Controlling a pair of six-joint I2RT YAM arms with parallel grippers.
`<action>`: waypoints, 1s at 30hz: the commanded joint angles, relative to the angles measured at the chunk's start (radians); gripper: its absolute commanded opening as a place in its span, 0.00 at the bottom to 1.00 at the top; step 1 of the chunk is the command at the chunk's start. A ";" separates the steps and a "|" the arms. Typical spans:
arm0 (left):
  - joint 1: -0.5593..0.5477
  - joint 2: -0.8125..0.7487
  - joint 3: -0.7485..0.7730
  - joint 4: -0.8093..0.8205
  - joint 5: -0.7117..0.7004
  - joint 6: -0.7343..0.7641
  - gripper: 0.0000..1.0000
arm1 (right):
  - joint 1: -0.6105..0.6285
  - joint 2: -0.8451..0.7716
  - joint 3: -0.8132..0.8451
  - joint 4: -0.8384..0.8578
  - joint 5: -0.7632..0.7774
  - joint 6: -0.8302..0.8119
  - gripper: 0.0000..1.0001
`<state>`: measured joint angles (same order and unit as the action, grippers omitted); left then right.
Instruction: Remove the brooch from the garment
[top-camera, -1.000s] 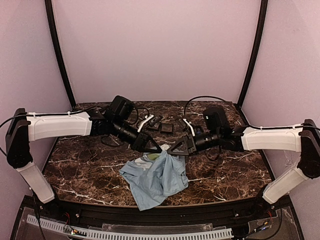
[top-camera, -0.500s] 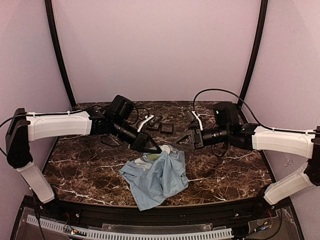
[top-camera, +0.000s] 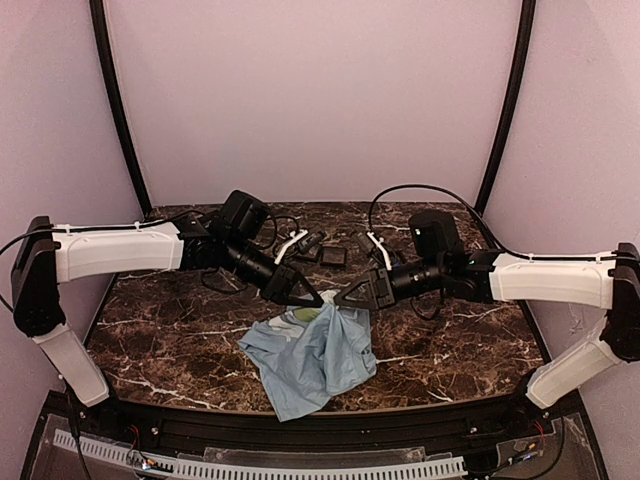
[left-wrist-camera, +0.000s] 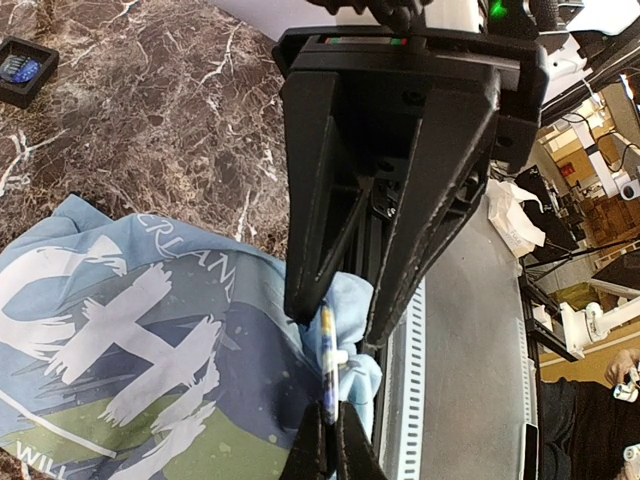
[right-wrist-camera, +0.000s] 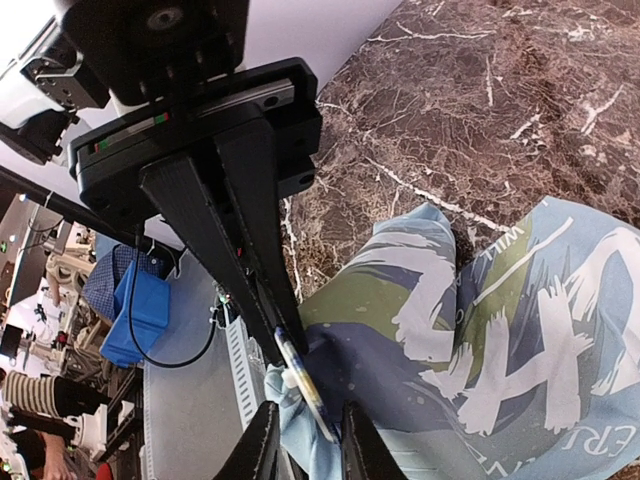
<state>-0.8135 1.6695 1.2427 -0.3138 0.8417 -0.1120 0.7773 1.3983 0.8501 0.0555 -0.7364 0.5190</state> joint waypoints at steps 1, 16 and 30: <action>0.002 -0.018 0.014 0.005 0.020 0.000 0.01 | 0.012 0.016 0.030 0.033 -0.007 -0.011 0.18; 0.002 -0.003 0.019 -0.010 0.008 0.002 0.57 | 0.013 -0.030 0.026 0.020 0.093 -0.027 0.00; -0.048 0.012 0.052 -0.124 -0.170 0.100 0.58 | 0.013 -0.042 0.020 0.027 0.108 -0.026 0.00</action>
<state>-0.8436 1.6714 1.2736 -0.3901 0.7174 -0.0505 0.7856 1.3781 0.8566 0.0559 -0.6422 0.4969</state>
